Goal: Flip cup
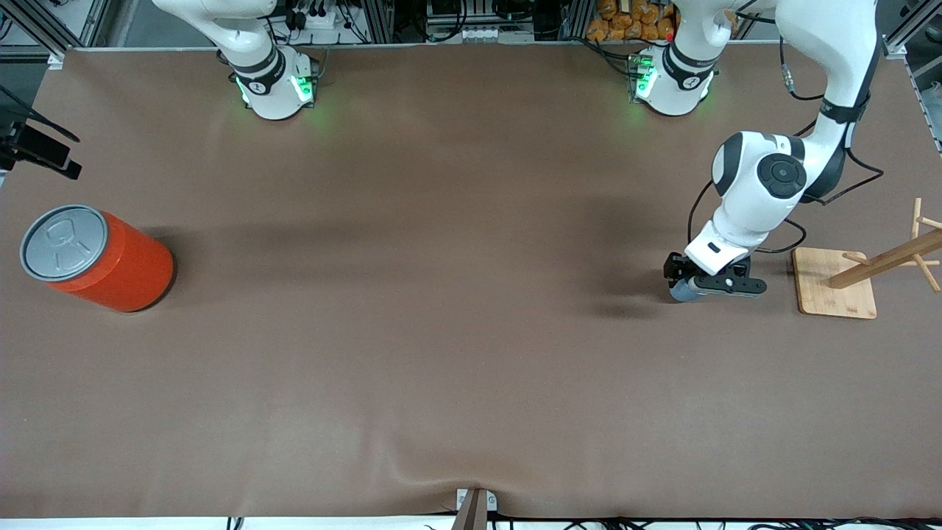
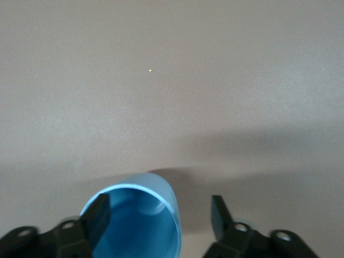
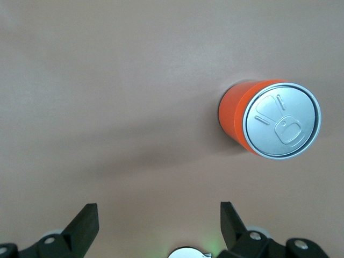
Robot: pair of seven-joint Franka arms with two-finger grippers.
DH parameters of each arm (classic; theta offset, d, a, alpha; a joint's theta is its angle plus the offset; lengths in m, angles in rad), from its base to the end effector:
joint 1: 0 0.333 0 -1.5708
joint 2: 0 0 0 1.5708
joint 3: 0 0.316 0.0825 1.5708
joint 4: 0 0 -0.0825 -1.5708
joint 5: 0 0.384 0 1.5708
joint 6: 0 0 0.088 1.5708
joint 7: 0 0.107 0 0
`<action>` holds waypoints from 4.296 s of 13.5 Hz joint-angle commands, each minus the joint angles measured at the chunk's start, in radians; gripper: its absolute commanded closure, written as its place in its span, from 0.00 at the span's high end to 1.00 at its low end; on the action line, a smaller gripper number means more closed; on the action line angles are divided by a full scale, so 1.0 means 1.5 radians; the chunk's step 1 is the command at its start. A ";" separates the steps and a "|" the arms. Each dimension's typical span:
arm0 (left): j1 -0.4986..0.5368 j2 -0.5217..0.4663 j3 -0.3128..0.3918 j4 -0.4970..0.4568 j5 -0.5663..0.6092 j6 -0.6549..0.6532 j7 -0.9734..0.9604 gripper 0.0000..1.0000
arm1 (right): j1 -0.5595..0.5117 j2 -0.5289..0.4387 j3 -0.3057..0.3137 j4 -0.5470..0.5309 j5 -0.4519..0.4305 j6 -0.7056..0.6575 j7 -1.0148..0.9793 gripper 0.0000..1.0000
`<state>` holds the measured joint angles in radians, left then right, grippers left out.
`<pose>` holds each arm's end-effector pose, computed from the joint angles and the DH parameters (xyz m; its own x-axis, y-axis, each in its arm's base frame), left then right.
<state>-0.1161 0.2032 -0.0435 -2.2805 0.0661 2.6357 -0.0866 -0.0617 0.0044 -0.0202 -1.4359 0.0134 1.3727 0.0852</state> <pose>0.5406 -0.0887 0.2801 0.9801 -0.1264 0.1531 -0.1250 -0.9920 -0.0185 0.5328 -0.0421 0.6677 0.9842 -0.1635 -0.0684 -0.1644 -0.9864 -0.0074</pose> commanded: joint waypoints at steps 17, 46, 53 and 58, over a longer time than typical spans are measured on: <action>0.045 -0.036 -0.037 0.407 -0.006 -0.544 -0.003 1.00 | 0.020 0.012 0.003 0.009 -0.007 0.001 0.008 1.00; 0.038 -0.151 0.041 0.511 -0.020 -0.766 0.081 1.00 | 0.018 0.012 0.002 0.009 0.001 0.000 0.008 1.00; 0.038 -0.154 0.038 0.504 -0.050 -0.770 0.015 1.00 | 0.019 0.012 0.002 0.009 0.001 0.000 0.008 1.00; 0.040 -0.151 0.038 0.502 -0.050 -0.769 0.018 1.00 | 0.019 0.012 0.002 0.009 0.001 0.000 0.008 1.00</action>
<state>-0.0621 -0.0248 0.0160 -1.5382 0.0011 1.4939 -0.0482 -0.0324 0.0191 -0.0198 -1.4347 0.0122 1.3779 0.0857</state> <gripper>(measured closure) 0.000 0.000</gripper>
